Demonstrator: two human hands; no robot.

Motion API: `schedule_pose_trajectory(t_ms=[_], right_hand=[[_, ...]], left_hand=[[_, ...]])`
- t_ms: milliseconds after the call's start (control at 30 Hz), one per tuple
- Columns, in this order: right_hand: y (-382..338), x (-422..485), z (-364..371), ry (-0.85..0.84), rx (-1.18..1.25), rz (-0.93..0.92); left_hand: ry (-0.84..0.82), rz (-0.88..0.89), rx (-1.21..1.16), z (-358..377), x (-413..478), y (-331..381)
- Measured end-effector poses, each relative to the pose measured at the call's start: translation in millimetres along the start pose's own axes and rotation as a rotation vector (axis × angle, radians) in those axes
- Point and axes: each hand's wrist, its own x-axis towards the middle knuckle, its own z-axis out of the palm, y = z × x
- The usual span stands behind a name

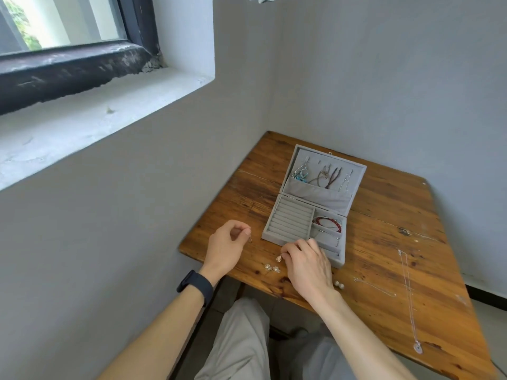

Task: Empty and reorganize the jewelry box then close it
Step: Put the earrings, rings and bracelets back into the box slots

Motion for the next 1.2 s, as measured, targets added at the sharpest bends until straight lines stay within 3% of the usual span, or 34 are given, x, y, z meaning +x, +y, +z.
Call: schedule_pose_trajectory(t_ms=[167, 300, 500, 1200], right_hand=[[20.5, -0.9, -19.3, -0.028, 0.284, 0.069], [44.5, 17.9, -33.2, -0.033, 0.402, 0.105], [62.5, 55.5, -41.7, -0.105, 0.392, 0.118], [79.8, 139.5, -22.3, -0.315, 0.134, 0.306]], left_hand=[[0.069, -0.052, -0.064, 10.6, 5.2, -12.3], [0.138, -0.017, 0.113, 15.7, 10.8, -16.0], [0.204, 0.036, 0.276, 24.0, 9.1, -14.5], [0.203, 0.067, 0.334, 28.5, 7.5, -21.5]])
